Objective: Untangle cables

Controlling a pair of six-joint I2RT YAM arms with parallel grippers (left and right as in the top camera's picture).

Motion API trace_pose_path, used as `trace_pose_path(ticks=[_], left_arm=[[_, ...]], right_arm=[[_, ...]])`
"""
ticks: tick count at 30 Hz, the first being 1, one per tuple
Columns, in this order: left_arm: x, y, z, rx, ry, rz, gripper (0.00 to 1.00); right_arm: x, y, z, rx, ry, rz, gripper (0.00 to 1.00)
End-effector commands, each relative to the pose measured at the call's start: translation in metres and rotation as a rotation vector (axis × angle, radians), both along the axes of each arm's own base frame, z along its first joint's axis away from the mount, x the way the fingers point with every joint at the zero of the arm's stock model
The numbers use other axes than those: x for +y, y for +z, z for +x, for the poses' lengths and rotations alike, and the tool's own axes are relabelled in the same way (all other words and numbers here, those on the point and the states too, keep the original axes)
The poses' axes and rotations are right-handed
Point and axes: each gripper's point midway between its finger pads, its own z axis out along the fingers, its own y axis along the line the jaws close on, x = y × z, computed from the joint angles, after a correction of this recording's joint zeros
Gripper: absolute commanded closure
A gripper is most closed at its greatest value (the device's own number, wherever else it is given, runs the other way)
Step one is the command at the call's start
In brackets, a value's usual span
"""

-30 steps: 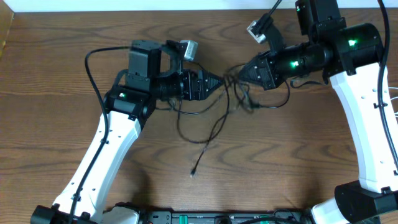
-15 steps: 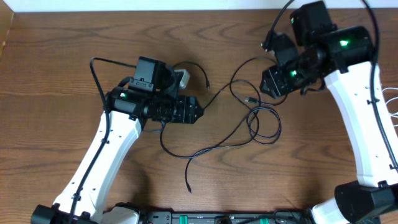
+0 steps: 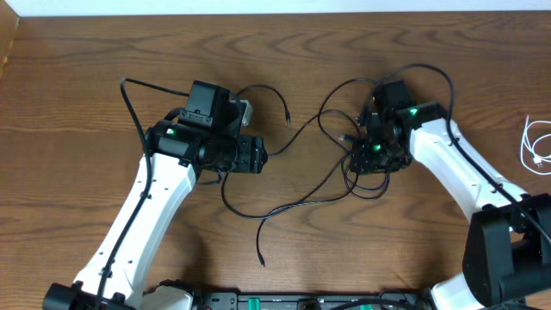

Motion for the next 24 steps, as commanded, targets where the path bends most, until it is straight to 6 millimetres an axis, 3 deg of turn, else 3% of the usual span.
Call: trace_pose_path(ticks=[1, 5, 7, 14, 20, 24], left_arm=[[0.002, 0.0, 0.002, -0.005, -0.004, 0.015, 0.28], [0.002, 0.0, 0.002, -0.005, -0.004, 0.015, 0.28], [0.002, 0.0, 0.002, -0.005, -0.004, 0.015, 0.28], [0.002, 0.0, 0.002, -0.005, -0.004, 0.015, 0.28], [0.002, 0.0, 0.002, -0.005, -0.004, 0.015, 0.28], [0.002, 0.0, 0.002, -0.005, -0.004, 0.015, 0.28]], right_arm=[[0.004, -0.021, 0.001, -0.009, -0.108, 0.038, 0.68], [-0.001, -0.05, 0.008, -0.079, -0.22, 0.043, 0.75], [0.0, -0.054, 0.012, -0.116, -0.225, 0.06, 0.75], [0.002, -0.053, 0.019, -0.136, -0.253, 0.078, 0.75], [0.007, -0.044, 0.037, -0.216, -0.258, 0.115, 0.73], [0.005, -0.049, 0.033, -0.206, -0.26, 0.105, 0.73]])
